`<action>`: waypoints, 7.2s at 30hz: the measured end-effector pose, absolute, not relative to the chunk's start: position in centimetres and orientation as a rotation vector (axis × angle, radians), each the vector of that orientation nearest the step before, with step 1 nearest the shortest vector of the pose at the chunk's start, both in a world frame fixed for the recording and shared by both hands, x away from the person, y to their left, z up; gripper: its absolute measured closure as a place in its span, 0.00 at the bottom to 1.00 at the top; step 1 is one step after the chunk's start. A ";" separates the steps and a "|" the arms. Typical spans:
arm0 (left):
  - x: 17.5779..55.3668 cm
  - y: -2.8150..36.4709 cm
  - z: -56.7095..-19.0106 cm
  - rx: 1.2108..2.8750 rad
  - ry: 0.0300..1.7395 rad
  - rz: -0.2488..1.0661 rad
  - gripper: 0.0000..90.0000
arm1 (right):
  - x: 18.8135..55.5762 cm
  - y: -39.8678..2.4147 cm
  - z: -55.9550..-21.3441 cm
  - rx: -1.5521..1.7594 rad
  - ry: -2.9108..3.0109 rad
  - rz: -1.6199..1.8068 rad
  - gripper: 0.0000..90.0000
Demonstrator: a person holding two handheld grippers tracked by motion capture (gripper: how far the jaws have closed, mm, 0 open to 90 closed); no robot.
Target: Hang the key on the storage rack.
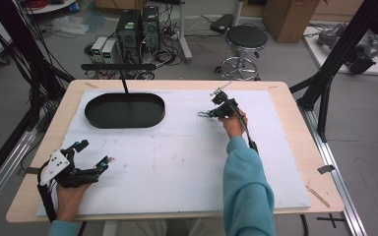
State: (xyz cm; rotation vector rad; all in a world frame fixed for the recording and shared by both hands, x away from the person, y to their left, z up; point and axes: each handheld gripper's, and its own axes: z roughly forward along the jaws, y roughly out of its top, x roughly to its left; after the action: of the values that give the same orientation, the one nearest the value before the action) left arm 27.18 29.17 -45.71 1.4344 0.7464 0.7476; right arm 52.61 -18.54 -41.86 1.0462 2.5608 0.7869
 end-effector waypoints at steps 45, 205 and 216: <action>32.4 26.2 -37.1 1.656 0.532 0.340 0.05 | 43.6 -16.8 -33.2 0.500 2.501 1.537 0.99; 43.3 21.9 -23.8 2.107 0.414 0.366 0.98 | 30.3 -28.5 -42.7 0.820 1.793 1.670 0.01; 46.4 22.0 -23.5 2.164 0.533 0.419 0.98 | 30.6 -29.3 -44.2 0.862 1.779 1.639 0.01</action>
State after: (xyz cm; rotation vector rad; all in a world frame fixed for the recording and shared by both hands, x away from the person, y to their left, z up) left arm 46.43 22.02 -23.53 2.1642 0.5333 0.4193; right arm 30.61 -29.25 -44.17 0.8615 1.7792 1.6387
